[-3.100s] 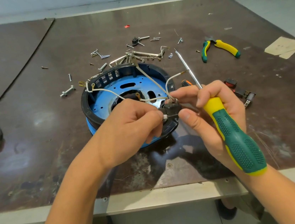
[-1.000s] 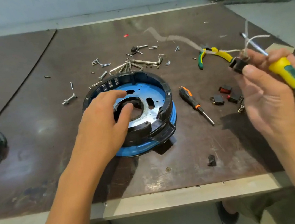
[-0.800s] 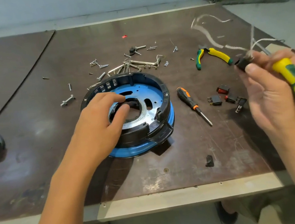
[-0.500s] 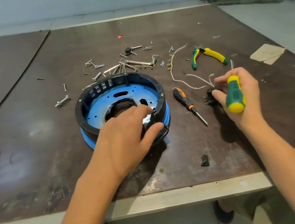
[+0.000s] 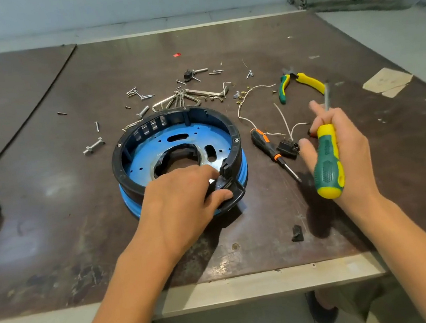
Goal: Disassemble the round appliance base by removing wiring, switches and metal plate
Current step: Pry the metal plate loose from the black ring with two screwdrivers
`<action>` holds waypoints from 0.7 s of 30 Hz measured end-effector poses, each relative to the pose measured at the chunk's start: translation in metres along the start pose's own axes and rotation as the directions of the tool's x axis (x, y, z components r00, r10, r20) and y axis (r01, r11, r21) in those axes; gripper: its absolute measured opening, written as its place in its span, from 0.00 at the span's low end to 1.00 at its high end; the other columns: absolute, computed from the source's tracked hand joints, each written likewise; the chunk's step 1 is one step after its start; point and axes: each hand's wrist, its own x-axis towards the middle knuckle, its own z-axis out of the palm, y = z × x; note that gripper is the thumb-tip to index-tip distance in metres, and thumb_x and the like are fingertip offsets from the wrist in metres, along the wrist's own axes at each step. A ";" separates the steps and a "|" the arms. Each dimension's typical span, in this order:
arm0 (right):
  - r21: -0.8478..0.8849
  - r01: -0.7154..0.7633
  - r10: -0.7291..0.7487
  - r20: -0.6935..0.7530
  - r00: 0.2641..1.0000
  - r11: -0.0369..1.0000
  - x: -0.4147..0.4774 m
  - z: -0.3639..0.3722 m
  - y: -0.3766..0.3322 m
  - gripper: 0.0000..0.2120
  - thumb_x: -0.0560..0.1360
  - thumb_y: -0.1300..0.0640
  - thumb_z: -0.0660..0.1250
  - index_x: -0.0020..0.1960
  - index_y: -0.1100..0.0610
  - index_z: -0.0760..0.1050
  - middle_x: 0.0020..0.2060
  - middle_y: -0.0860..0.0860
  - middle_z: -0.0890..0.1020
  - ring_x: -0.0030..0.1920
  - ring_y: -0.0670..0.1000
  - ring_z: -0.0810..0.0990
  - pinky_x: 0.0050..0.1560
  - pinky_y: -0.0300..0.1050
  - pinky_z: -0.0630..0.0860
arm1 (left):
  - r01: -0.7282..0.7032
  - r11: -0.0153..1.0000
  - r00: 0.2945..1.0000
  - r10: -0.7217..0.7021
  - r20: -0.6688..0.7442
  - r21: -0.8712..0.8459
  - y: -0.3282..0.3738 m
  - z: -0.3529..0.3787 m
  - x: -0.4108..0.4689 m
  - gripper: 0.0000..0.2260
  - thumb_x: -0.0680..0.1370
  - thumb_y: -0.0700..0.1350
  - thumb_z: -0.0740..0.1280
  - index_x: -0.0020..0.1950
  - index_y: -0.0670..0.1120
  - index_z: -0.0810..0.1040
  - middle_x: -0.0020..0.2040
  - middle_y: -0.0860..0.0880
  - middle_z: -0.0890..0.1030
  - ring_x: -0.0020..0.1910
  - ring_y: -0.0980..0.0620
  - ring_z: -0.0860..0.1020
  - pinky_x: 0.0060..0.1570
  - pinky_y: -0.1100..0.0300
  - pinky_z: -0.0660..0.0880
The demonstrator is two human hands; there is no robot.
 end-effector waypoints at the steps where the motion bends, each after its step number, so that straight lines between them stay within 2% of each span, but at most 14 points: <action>1: 0.038 0.024 -0.025 0.028 0.999 0.999 -0.002 0.001 -0.004 0.16 0.74 0.67 0.73 0.49 0.53 0.68 0.72 0.55 0.75 0.74 0.47 0.73 0.67 0.36 0.69 | -0.006 1.000 1.000 0.006 0.000 0.011 0.001 0.000 0.000 0.19 0.77 0.67 0.59 0.59 0.57 0.78 0.48 0.57 0.81 0.49 0.56 0.79 0.42 0.57 0.78; 4: 0.135 0.048 -0.069 0.155 0.986 0.990 -0.011 0.009 -0.019 0.14 0.76 0.64 0.74 0.49 0.52 0.69 0.72 0.50 0.76 0.69 0.38 0.75 0.64 0.26 0.67 | -0.027 0.999 1.000 0.027 -0.015 0.021 0.001 -0.003 -0.001 0.19 0.78 0.63 0.59 0.59 0.54 0.79 0.47 0.56 0.80 0.48 0.54 0.78 0.43 0.57 0.75; 6: 0.172 0.018 -0.060 0.241 0.969 0.985 -0.019 0.017 -0.028 0.14 0.76 0.60 0.74 0.49 0.50 0.68 0.73 0.48 0.75 0.70 0.38 0.74 0.62 0.22 0.65 | -0.036 0.999 0.998 0.034 -0.052 -0.031 0.000 -0.009 -0.002 0.19 0.78 0.62 0.58 0.58 0.52 0.78 0.46 0.57 0.79 0.46 0.53 0.76 0.44 0.55 0.74; 8: 0.192 -0.024 -0.030 0.276 0.961 0.981 -0.024 0.027 -0.036 0.13 0.77 0.56 0.73 0.49 0.51 0.68 0.71 0.48 0.76 0.69 0.39 0.75 0.62 0.24 0.68 | -0.033 0.987 0.993 0.015 -0.120 -0.156 -0.002 -0.016 -0.003 0.18 0.77 0.61 0.58 0.57 0.51 0.77 0.45 0.58 0.76 0.45 0.54 0.74 0.43 0.55 0.74; 9: 0.233 -0.056 -0.013 0.284 0.959 0.971 -0.025 0.030 -0.039 0.12 0.77 0.54 0.73 0.49 0.53 0.69 0.67 0.49 0.80 0.65 0.38 0.77 0.60 0.28 0.72 | -0.035 0.974 0.989 0.001 -0.151 -0.223 -0.003 -0.018 -0.003 0.17 0.77 0.61 0.58 0.57 0.51 0.77 0.45 0.59 0.75 0.46 0.55 0.73 0.43 0.55 0.72; 10: 0.293 -0.085 0.000 0.278 0.961 0.952 -0.026 0.034 -0.042 0.13 0.78 0.53 0.73 0.48 0.56 0.69 0.58 0.52 0.83 0.56 0.39 0.81 0.55 0.34 0.77 | -0.039 0.958 0.985 -0.011 -0.174 -0.284 -0.005 -0.020 -0.003 0.17 0.77 0.60 0.59 0.57 0.51 0.76 0.46 0.59 0.74 0.46 0.56 0.73 0.43 0.56 0.71; 11: 0.362 -0.112 0.014 0.263 0.965 0.926 -0.026 0.036 -0.045 0.13 0.77 0.52 0.72 0.48 0.58 0.70 0.49 0.57 0.82 0.47 0.47 0.82 0.50 0.40 0.78 | -0.043 0.939 0.982 -0.024 -0.190 -0.341 -0.007 -0.022 -0.004 0.15 0.78 0.60 0.60 0.57 0.52 0.76 0.46 0.60 0.74 0.46 0.57 0.72 0.44 0.57 0.71; 12: 0.441 -0.144 0.028 0.259 0.966 0.886 -0.025 0.037 -0.049 0.14 0.76 0.51 0.72 0.48 0.59 0.71 0.44 0.64 0.78 0.43 0.58 0.78 0.46 0.48 0.77 | -0.044 0.919 0.980 -0.037 -0.196 -0.392 -0.008 -0.023 -0.004 0.14 0.78 0.59 0.60 0.57 0.52 0.75 0.47 0.61 0.74 0.46 0.58 0.72 0.45 0.57 0.72; 13: 0.536 -0.183 0.040 0.268 0.963 0.824 -0.024 0.037 -0.054 0.15 0.75 0.50 0.73 0.48 0.58 0.71 0.43 0.69 0.74 0.40 0.66 0.74 0.43 0.54 0.75 | -0.045 0.899 0.980 -0.045 -0.195 -0.435 -0.009 -0.024 -0.005 0.13 0.79 0.58 0.61 0.57 0.53 0.75 0.47 0.61 0.74 0.46 0.58 0.73 0.45 0.56 0.74; 15: 0.685 -0.244 0.056 0.285 0.957 0.687 -0.020 0.036 -0.064 0.18 0.72 0.46 0.78 0.49 0.54 0.72 0.40 0.71 0.70 0.37 0.64 0.68 0.39 0.53 0.71 | -0.060 0.865 0.982 -0.039 -0.187 -0.498 -0.010 -0.025 -0.006 0.10 0.81 0.57 0.62 0.56 0.53 0.74 0.47 0.61 0.75 0.47 0.58 0.74 0.47 0.54 0.76; 17: 0.746 -0.210 0.051 0.230 0.972 0.632 -0.017 0.036 -0.074 0.18 0.70 0.46 0.80 0.49 0.51 0.74 0.40 0.70 0.72 0.37 0.66 0.69 0.41 0.55 0.73 | -0.095 0.825 0.982 -0.015 -0.190 -0.557 -0.008 -0.027 -0.008 0.08 0.80 0.55 0.63 0.55 0.54 0.74 0.46 0.60 0.76 0.46 0.57 0.75 0.46 0.54 0.75; 19: 0.791 -0.146 0.019 0.167 0.986 0.595 -0.013 0.037 -0.086 0.16 0.71 0.49 0.80 0.48 0.51 0.74 0.42 0.72 0.72 0.38 0.75 0.70 0.42 0.67 0.73 | -0.119 0.729 0.981 -0.020 -0.194 -0.674 -0.005 -0.029 -0.010 0.06 0.79 0.52 0.66 0.54 0.52 0.76 0.46 0.58 0.79 0.46 0.55 0.78 0.45 0.57 0.75; 21: 0.826 -0.092 0.021 0.097 0.995 0.557 -0.011 0.038 -0.097 0.15 0.72 0.52 0.79 0.47 0.51 0.73 0.43 0.75 0.69 0.41 0.79 0.70 0.46 0.80 0.70 | -0.102 0.572 0.986 -0.050 -0.159 -0.814 -0.002 -0.029 -0.011 0.07 0.80 0.48 0.66 0.57 0.49 0.78 0.49 0.55 0.81 0.49 0.52 0.81 0.49 0.56 0.78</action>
